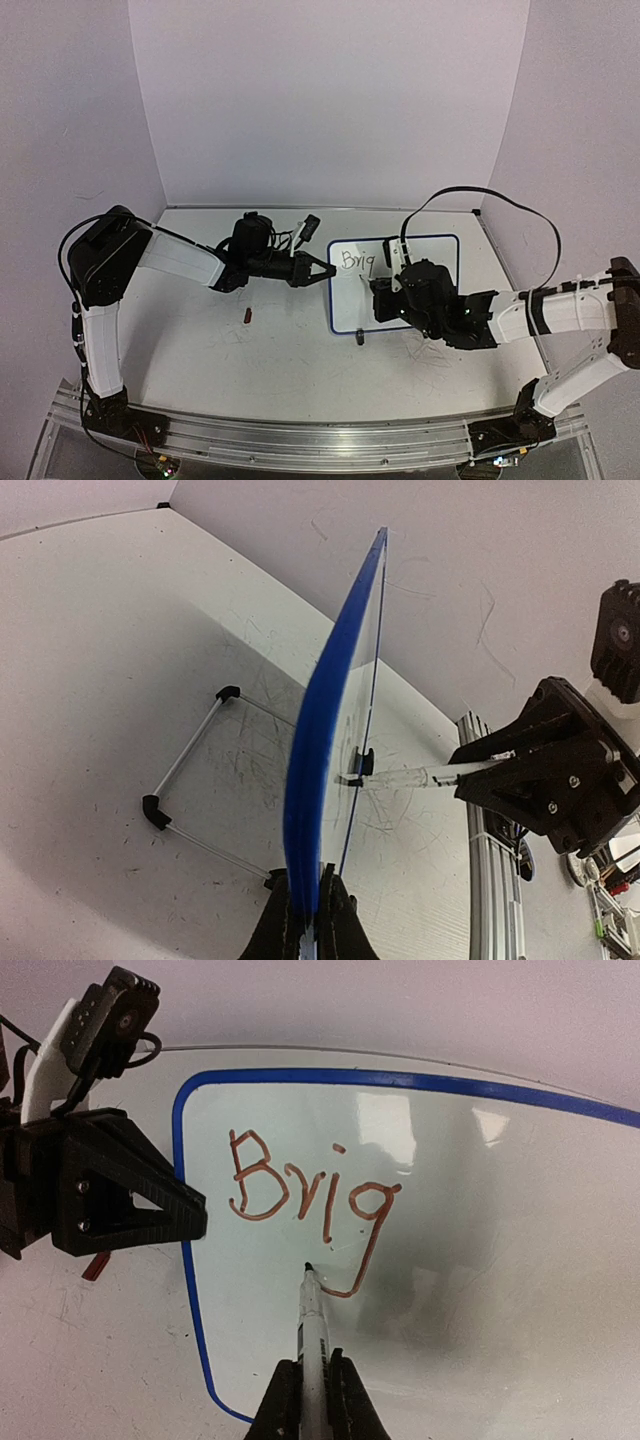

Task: Write a sentence on the whiteboard

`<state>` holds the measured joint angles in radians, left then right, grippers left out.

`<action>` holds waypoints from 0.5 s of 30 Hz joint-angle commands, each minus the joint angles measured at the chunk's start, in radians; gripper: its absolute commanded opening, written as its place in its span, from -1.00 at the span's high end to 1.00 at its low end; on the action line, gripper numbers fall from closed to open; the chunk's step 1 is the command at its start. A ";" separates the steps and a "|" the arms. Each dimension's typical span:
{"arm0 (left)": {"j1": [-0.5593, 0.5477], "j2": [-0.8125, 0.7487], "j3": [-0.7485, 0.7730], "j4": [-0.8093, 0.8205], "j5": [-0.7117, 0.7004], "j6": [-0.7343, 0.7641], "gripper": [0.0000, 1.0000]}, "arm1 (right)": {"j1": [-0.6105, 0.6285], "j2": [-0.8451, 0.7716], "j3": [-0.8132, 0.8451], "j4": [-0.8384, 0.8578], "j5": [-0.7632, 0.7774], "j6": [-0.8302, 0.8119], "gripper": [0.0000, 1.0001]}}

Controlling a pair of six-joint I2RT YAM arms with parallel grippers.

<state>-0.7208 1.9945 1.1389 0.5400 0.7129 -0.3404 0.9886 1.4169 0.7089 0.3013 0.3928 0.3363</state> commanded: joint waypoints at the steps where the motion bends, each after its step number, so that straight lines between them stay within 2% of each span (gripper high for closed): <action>1: 0.003 -0.015 -0.005 -0.098 -0.059 0.022 1.00 | -0.005 -0.068 0.010 0.038 0.007 -0.014 1.00; 6: 0.003 -0.018 -0.010 -0.098 -0.059 0.026 1.00 | -0.015 -0.178 -0.037 0.006 0.021 -0.016 1.00; 10: 0.003 -0.022 -0.007 -0.099 -0.054 0.023 1.00 | -0.090 -0.174 -0.022 0.016 -0.013 -0.028 1.00; 15: 0.003 -0.024 -0.009 -0.100 -0.059 0.021 1.00 | -0.103 -0.141 0.020 0.041 -0.027 -0.069 1.00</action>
<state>-0.7216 1.9901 1.1389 0.5324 0.7148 -0.3383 0.8890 1.2504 0.6764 0.3059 0.3833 0.3077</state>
